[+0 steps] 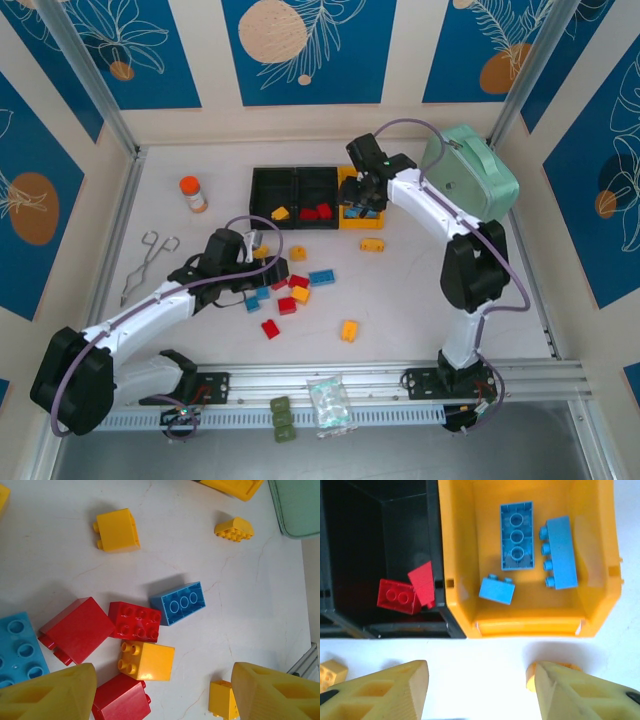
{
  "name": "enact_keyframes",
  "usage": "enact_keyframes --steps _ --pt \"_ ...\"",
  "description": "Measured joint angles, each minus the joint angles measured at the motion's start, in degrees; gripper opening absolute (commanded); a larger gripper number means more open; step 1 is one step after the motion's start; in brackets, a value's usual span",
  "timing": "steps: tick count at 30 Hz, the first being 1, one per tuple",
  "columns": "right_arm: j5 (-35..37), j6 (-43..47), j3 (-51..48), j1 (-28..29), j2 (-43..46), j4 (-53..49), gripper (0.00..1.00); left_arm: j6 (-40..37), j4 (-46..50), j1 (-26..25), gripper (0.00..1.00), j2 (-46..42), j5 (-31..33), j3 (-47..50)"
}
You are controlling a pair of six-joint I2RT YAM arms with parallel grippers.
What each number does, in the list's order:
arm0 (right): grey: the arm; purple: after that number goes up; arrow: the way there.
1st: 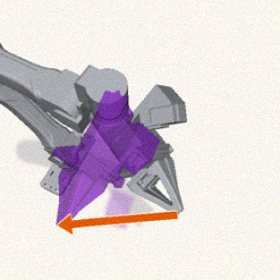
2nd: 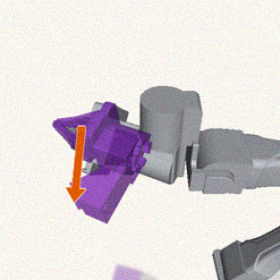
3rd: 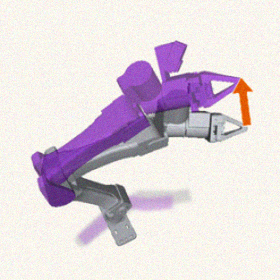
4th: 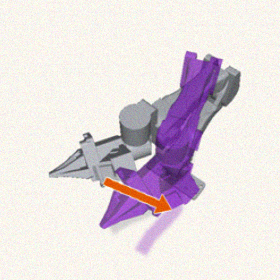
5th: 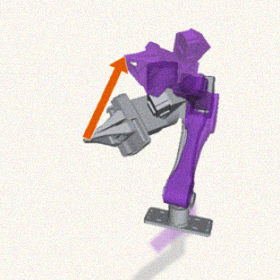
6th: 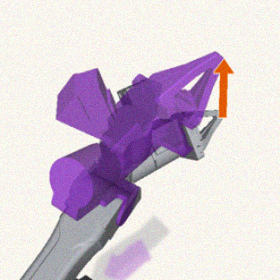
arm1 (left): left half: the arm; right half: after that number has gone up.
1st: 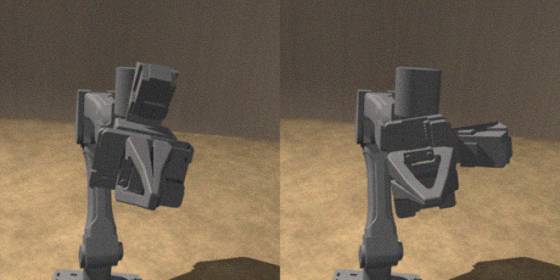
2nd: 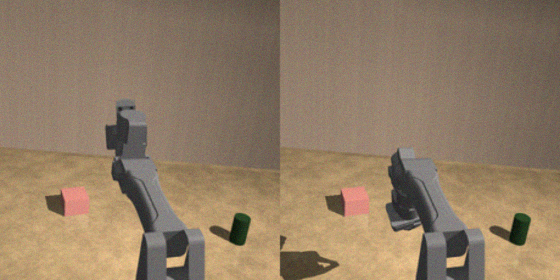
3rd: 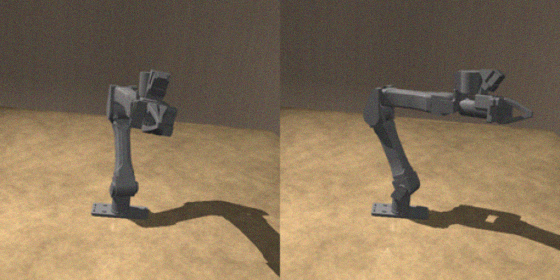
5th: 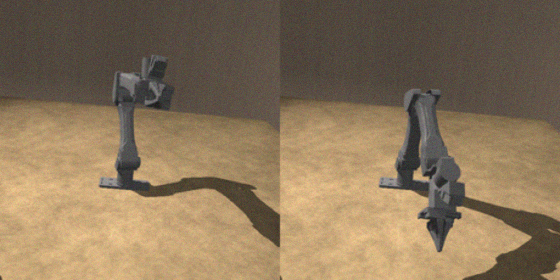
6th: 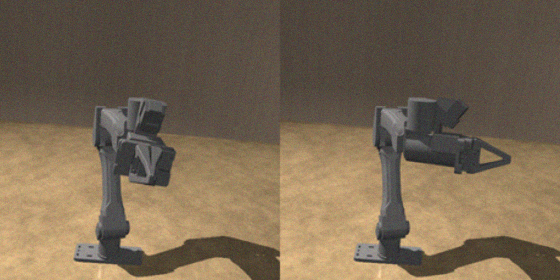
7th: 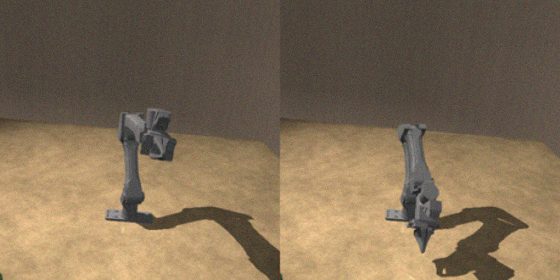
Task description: Sort the legos into containers by color
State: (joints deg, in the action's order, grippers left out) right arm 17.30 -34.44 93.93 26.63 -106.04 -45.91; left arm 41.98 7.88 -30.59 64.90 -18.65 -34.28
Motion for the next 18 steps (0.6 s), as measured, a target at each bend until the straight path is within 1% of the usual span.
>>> enact_keyframes --steps 3,8,14,18 --pt "0.35 0.11 -4.15 0.61 2.82 0.98 0.64 0.00 0.09 0.00 0.71 -0.02 0.02 0.00" --pt "1.11 0.48 -10.40 1.46 5.53 1.77 0.79 0.00 0.96 -0.04 0.71 -0.79 0.22 0.07" --pt "2.62 0.57 -16.55 1.53 7.15 2.93 0.85 0.20 1.09 -0.04 0.71 -1.16 0.26 0.96" --pt "3.34 0.57 -19.85 1.29 7.15 4.33 0.85 0.22 1.09 -0.09 0.71 -1.16 0.26 1.36"
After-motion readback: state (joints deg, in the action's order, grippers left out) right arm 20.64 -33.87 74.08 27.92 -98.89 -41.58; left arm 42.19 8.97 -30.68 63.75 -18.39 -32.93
